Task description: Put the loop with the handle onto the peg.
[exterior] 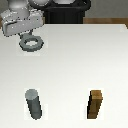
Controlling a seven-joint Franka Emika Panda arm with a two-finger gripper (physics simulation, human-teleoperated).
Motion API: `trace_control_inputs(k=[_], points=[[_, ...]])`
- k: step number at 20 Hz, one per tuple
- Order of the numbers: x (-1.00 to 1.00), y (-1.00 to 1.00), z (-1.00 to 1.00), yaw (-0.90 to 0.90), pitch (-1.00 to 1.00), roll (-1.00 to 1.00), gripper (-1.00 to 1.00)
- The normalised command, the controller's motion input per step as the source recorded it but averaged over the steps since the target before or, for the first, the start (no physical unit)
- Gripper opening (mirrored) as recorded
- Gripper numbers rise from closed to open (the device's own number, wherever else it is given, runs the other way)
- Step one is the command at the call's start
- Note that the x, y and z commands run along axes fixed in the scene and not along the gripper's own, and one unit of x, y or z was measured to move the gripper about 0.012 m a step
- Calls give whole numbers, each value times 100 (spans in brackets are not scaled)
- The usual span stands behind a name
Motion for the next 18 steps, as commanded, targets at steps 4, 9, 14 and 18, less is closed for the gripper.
trace_control_inputs(k=[4,9,14,18], points=[[8,0,100,0,0,0,-100],[80,0,0,0,0,0,-100],[100,0,0,0,0,0,-100],[100,0,0,0,0,0,-100]])
